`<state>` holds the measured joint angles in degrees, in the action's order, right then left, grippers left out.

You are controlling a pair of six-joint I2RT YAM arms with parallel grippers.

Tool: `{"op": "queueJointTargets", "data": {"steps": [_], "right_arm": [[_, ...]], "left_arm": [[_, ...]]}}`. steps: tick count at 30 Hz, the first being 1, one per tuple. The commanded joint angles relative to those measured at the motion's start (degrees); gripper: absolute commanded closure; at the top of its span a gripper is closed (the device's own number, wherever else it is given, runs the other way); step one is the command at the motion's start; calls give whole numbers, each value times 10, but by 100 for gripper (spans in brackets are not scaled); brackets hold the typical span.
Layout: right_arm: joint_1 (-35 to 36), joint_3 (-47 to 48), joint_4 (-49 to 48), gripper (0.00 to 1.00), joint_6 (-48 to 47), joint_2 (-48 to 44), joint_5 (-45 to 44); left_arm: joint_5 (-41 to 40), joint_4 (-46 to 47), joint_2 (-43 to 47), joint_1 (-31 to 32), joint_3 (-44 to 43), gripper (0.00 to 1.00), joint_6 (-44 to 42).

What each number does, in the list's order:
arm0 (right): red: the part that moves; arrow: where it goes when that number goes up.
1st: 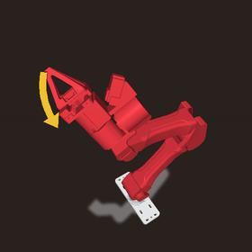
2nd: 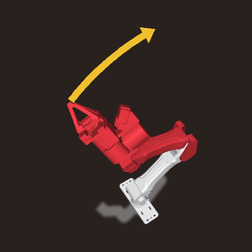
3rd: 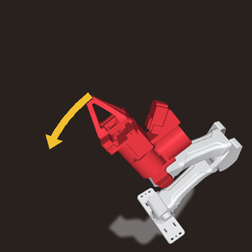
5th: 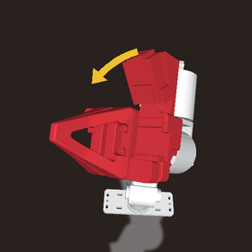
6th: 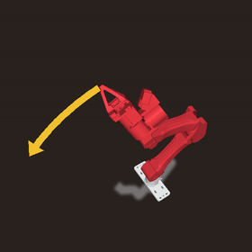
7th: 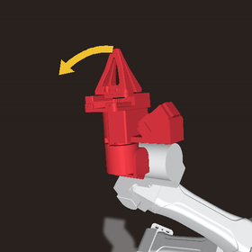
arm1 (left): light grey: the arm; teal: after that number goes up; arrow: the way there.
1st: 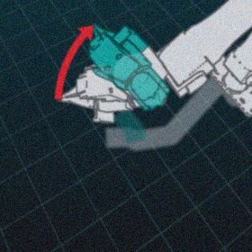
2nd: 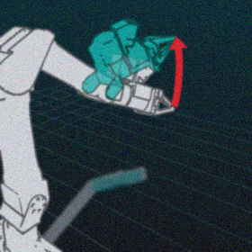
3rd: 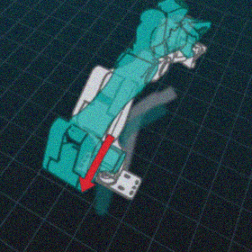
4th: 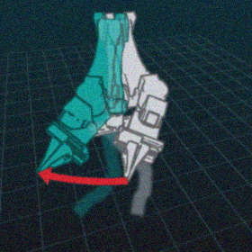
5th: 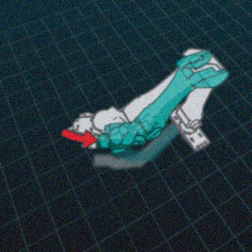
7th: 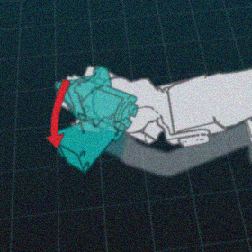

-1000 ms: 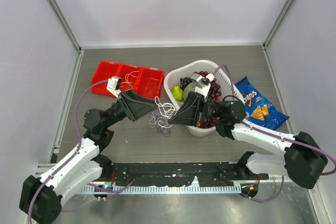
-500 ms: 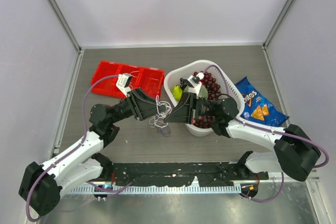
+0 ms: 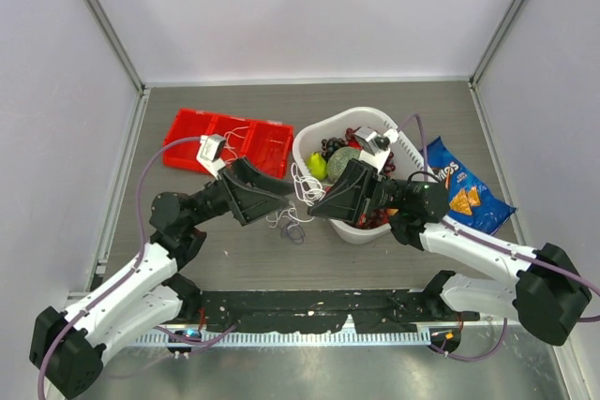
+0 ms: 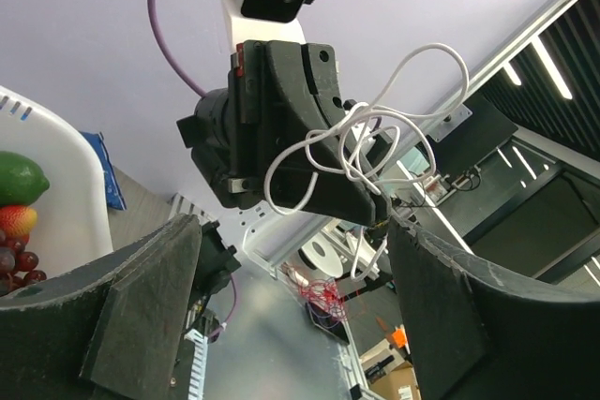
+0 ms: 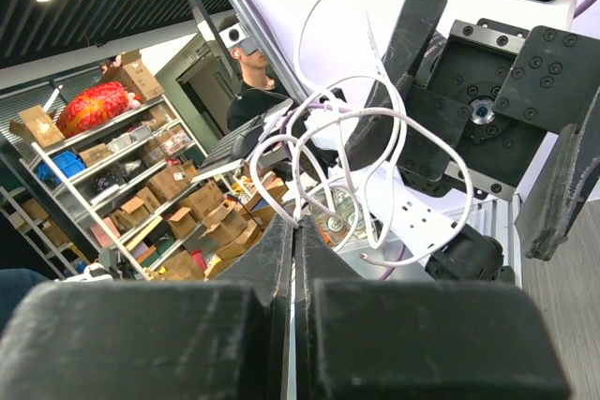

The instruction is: Untangle the cables

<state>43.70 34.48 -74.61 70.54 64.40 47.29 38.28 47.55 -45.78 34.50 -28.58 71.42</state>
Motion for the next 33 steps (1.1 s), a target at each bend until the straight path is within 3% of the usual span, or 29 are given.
{"op": "queueJointTargets", "data": {"steps": [1, 9, 11, 16, 21, 23, 27, 29, 33], "right_arm": [[-2, 1, -60, 99, -8, -3, -9], [-3, -3, -140, 99, 45, 30, -8], [-2, -4, -146, 99, 50, 35, -10], [-2, -6, -150, 99, 50, 35, -11], [-3, -7, -127, 99, 36, 32, -11], [-2, -9, -107, 99, 23, 28, -13], [-3, -11, -10, 92, -29, 7, -24], [-3, -13, 30, 79, -63, -8, -34], [-2, -14, 46, 69, -73, -16, -41]], "left_arm": [[-6, -4, -5, 2, -12, 17, -12], [1, 75, -61, 14, -24, 14, 30], [3, 98, -74, 22, -28, 19, 39], [12, 112, -91, 29, -31, 49, 40], [13, 111, -78, 29, -29, 89, 27], [6, 95, -66, 29, -29, 99, 15], [-1, 46, -43, 29, -33, 100, -15], [-1, 22, -34, 29, -35, 100, -27], [-5, 8, -25, 29, -37, 100, -33]]}}
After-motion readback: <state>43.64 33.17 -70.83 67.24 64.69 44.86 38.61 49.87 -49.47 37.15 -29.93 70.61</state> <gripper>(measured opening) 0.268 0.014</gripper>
